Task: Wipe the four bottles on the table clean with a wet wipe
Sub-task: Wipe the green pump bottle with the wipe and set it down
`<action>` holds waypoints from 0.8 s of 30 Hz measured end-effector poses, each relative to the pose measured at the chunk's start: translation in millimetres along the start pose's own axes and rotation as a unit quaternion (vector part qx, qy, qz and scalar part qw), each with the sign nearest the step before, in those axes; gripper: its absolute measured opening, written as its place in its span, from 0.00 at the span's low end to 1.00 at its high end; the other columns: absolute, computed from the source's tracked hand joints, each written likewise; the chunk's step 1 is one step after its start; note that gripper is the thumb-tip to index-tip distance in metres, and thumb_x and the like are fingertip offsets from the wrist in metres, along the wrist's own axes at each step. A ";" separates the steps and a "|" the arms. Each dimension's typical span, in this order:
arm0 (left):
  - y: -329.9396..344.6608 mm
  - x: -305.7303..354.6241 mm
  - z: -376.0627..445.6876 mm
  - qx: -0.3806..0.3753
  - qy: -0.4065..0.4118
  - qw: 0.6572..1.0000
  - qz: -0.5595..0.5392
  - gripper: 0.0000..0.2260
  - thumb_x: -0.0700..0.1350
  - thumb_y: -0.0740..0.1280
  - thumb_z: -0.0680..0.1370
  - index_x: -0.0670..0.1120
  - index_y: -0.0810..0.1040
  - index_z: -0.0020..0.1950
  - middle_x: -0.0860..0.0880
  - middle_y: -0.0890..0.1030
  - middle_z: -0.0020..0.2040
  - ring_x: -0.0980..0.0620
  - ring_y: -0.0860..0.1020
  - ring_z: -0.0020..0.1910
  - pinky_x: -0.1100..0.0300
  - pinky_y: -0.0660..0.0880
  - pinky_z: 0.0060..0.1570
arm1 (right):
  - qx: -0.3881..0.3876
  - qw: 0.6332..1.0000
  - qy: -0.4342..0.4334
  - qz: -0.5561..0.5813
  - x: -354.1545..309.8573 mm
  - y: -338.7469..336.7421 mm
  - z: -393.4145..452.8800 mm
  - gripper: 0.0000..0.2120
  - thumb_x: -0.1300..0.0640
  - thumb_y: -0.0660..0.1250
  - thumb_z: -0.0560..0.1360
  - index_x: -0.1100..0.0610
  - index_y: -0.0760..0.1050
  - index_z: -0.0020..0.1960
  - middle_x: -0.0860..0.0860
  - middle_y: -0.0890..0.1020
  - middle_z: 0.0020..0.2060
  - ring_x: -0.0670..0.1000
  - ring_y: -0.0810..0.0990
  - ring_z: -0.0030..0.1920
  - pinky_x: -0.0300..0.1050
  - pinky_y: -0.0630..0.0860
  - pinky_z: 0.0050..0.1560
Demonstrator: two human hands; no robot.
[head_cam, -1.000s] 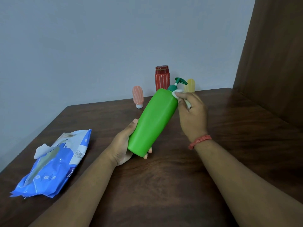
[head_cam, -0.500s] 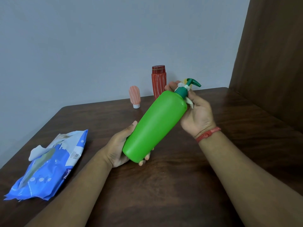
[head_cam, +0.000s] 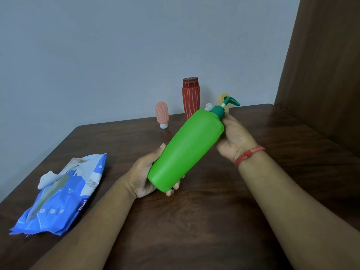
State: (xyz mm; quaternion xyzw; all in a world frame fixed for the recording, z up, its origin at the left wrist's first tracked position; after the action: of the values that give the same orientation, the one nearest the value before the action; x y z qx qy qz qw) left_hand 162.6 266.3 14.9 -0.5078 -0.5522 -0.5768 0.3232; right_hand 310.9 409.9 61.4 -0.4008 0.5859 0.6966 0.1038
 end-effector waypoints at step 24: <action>-3.7 0.6 0.4 0.020 0.013 1.000 -0.014 0.30 0.63 0.56 0.79 0.39 0.80 0.61 0.34 0.79 0.47 0.40 0.80 0.36 0.52 0.77 0.31 | -0.049 0.981 -0.152 -0.111 -20.9 -5.1 0.4 0.05 0.63 0.70 0.74 0.60 0.77 0.50 0.56 0.83 0.48 0.51 0.83 0.45 0.44 0.81 0.43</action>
State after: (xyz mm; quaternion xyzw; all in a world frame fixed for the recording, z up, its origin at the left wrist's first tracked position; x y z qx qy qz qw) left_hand 159.0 267.4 14.3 -0.4861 -0.5664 -0.5764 0.3326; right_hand 327.5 418.5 71.9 -0.3571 0.4806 0.7615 0.2484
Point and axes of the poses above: each hand's wrist, its own z-axis towards the middle knuckle, its own y-axis out of the palm, x = y × z, the point moved 5 cm from there along z, towards the middle knuckle
